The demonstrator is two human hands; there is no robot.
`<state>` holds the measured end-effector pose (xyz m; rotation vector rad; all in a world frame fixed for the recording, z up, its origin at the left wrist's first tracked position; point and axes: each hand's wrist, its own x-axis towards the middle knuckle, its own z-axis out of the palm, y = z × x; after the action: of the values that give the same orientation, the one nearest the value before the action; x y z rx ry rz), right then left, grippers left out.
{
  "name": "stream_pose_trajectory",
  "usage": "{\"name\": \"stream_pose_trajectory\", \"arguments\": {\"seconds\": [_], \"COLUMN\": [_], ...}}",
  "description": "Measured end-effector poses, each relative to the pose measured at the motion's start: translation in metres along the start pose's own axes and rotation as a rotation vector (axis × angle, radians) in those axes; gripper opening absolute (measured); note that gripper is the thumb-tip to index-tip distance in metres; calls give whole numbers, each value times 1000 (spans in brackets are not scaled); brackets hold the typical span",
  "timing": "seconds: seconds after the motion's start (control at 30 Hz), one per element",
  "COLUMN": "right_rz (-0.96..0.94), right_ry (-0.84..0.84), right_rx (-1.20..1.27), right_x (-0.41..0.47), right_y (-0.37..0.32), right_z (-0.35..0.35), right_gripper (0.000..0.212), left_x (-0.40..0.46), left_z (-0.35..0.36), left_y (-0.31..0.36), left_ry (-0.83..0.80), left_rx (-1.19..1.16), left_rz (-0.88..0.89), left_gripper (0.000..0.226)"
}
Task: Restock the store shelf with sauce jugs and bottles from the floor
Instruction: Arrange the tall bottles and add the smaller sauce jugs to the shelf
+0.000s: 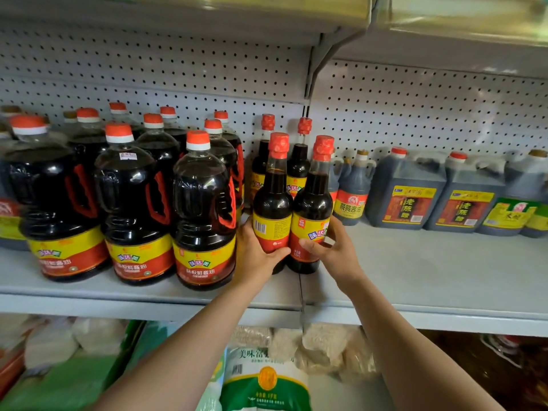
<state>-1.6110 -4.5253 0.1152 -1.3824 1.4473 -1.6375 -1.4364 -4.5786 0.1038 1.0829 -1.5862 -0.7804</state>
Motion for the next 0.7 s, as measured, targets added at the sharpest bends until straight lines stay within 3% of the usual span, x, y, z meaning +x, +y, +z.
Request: {"name": "stream_pose_trajectory", "arguments": {"seconds": [0.27,0.37,0.57,0.7], "right_rz": [21,15,-5,-3], "right_ry": [-54,-11,6,-23], "right_rx": [-8,-3,1,32], "right_x": [-2,-2,-1,-1], "right_y": [15,20,26,27], "right_z": [-4,1,2,-3], "right_gripper": [81,83,83,74], "left_x": [-1,0,3,3], "left_z": [-10,-7,10,7], "left_y": [-19,-22,-22,-25], "left_ry": [-257,-196,-7,-62], "left_rx": [-148,-122,-39,-109], "left_rz": [-86,-95,-38,-39], "left_gripper": [75,76,98,93]}}
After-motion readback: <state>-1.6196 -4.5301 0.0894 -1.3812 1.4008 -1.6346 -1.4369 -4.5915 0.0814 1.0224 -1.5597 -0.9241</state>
